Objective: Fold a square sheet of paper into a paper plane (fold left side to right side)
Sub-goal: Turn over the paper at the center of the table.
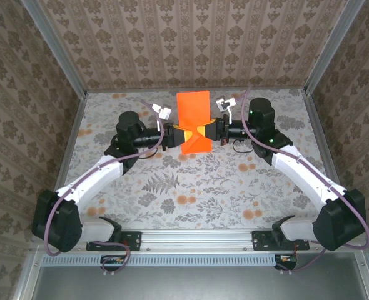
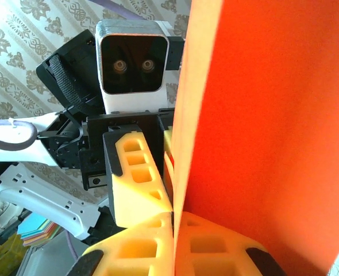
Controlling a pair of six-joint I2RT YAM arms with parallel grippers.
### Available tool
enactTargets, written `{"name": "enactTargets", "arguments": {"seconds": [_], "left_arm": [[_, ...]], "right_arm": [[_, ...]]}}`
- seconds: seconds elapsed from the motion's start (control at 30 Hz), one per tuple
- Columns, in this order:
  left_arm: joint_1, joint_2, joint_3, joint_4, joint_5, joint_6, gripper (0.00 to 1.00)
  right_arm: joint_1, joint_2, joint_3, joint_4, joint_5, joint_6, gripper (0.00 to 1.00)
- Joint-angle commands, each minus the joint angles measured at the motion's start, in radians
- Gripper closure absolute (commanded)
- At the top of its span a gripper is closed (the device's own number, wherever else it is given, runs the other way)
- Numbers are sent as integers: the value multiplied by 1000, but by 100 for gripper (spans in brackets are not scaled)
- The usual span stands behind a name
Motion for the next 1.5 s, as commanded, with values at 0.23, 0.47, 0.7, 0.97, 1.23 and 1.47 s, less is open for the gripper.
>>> {"name": "enactTargets", "arguments": {"seconds": [0.23,0.47,0.7,0.97,1.23,1.47], "left_arm": [[-5,-38,23,-20,-11,37,97],[-6,-63,35,-182,-91,132,100],[-42,-95,93,-483,-277,301,100],[-248,-87,225,-947,-853,483,100],[-443,39,304,-1280,-1429,242,100],[-550,246,441,-1539,-1607,17,100]], "right_arm": [[-15,-27,-29,-14,38,1,82],[-46,-91,-55,-130,131,-45,67],[-77,-174,-86,-292,282,-115,48],[-89,-237,-84,-556,721,-142,37],[-111,-276,-114,-773,1246,-43,27],[-115,-353,-185,-792,1297,-24,0]]}}
